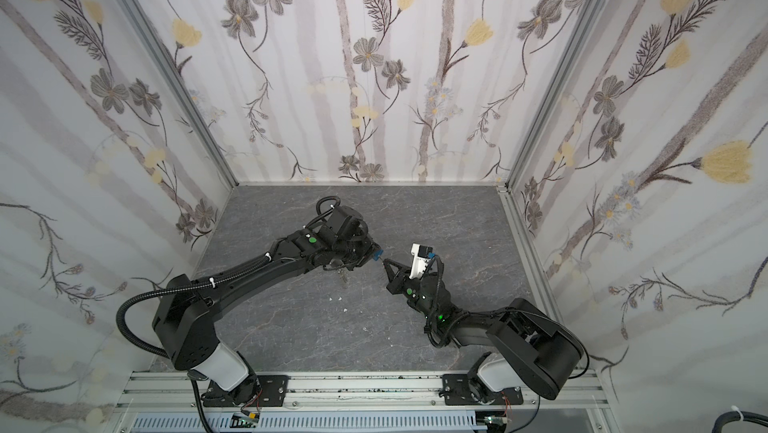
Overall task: Unlock with the key
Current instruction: 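Twist the key with the right gripper while the left gripper holds the padlock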
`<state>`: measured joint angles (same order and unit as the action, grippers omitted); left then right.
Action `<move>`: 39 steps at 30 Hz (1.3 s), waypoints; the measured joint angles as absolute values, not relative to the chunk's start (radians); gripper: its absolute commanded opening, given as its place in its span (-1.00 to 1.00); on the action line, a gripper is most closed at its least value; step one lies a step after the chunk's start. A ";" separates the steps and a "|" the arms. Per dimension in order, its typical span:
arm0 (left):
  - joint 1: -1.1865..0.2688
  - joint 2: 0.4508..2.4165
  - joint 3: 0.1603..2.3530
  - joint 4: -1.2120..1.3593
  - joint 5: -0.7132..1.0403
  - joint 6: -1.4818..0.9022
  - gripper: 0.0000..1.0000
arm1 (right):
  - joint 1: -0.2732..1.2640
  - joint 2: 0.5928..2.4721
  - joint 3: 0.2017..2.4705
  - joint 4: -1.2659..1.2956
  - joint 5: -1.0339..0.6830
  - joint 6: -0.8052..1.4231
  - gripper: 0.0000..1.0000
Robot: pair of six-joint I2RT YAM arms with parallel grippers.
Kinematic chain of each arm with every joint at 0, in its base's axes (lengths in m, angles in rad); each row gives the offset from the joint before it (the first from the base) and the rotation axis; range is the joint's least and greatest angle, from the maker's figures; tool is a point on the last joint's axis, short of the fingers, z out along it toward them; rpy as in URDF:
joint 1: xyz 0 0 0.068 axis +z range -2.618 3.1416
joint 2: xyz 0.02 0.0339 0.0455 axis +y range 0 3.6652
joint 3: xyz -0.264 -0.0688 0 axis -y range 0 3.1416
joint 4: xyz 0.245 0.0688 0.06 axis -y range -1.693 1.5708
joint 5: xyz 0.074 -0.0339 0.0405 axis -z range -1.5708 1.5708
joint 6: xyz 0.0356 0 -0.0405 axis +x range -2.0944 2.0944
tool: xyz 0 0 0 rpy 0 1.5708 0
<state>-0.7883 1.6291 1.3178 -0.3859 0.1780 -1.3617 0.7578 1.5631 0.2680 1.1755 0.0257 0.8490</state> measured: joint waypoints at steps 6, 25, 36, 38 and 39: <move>-0.792 1.629 1.314 -0.362 0.192 -1.359 -0.94 | 0.758 1.560 0.269 1.178 0.025 0.862 -1.00; -0.798 1.611 1.352 -0.365 0.182 -1.312 -0.23 | 0.758 1.615 0.222 1.355 0.007 0.875 -1.00; -0.797 1.565 1.378 -0.418 0.130 -1.257 0.27 | 0.753 1.628 0.204 1.410 0.007 0.890 -1.00; -0.797 1.550 1.378 -0.437 0.118 -1.253 0.35 | 0.753 1.626 0.202 1.410 0.007 0.893 -1.00; -0.797 1.542 1.375 -0.443 0.109 -1.251 0.39 | 0.752 1.624 0.202 1.410 0.007 0.893 -1.00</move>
